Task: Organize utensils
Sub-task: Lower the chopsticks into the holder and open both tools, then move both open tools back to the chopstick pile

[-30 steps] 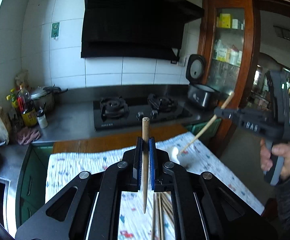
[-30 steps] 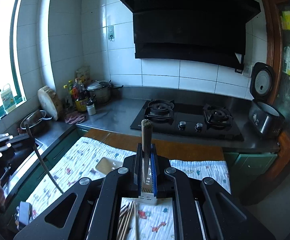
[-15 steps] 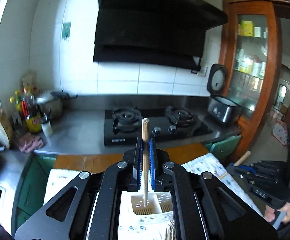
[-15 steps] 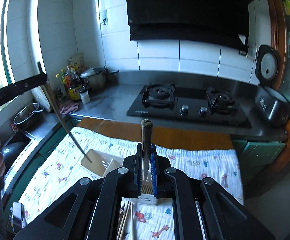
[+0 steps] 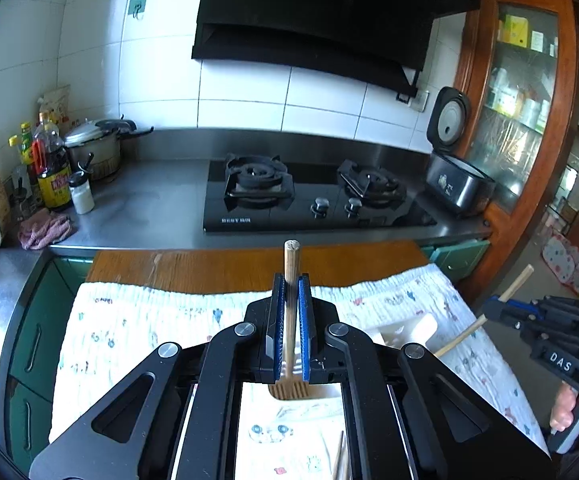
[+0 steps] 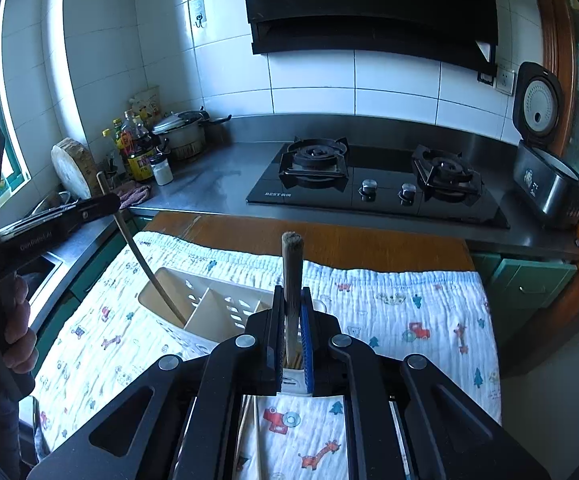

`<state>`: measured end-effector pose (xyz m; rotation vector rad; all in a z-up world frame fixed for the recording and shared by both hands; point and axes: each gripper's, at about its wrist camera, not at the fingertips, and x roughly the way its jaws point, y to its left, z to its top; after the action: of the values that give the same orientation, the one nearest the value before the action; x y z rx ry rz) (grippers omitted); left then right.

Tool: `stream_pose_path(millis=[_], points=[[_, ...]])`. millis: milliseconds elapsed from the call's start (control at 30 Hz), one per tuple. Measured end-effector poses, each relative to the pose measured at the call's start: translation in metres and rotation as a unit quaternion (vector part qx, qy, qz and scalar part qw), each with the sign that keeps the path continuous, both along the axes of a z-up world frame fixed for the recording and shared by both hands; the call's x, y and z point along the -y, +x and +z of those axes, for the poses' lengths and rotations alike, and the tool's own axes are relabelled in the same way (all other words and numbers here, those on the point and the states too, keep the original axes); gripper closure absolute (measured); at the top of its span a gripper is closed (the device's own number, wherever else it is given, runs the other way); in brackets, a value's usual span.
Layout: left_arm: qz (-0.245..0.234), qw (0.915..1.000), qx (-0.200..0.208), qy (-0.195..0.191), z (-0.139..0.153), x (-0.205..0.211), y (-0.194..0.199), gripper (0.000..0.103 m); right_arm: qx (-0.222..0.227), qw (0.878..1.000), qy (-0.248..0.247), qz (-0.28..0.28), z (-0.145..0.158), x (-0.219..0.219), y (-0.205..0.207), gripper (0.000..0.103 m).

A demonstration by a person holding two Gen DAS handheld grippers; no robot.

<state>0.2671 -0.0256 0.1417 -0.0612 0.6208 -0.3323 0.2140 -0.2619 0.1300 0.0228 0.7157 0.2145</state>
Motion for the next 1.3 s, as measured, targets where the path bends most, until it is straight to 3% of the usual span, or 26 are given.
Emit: stream_pose_path(millis=[233,433,567,700,933,1300], points=[[-0.001,0.9999,-0.001,0.013,-0.004,0.002,-0.007,0.096,0.006,1.000,0.001,-0.007,0.003,0.000,-0.005,0.090],[-0.009,0.9998,0.016,-0.002,0.014,-0.003,-0.021,0.086,0.037,0.999,-0.009,-0.017,0.022,0.004,-0.024,0.069],[-0.014,0.9989,0.044,-0.008,0.031,-0.008,-0.046,0.081,0.065,0.998,-0.013,-0.019,0.037,0.006,-0.051,0.059],[-0.020,0.9979,0.062,0.004,0.035,-0.013,-0.080,0.080,0.077,0.997,-0.008,-0.012,0.040,0.005,-0.075,0.058],[-0.029,0.9986,0.042,0.012,0.004,-0.023,-0.134,0.080,0.056,0.998,-0.008,0.013,-0.003,-0.003,-0.132,0.058],[-0.031,0.9987,-0.036,0.017,-0.100,-0.044,-0.205,0.080,-0.021,0.999,-0.036,0.025,-0.118,-0.023,-0.176,0.065]])
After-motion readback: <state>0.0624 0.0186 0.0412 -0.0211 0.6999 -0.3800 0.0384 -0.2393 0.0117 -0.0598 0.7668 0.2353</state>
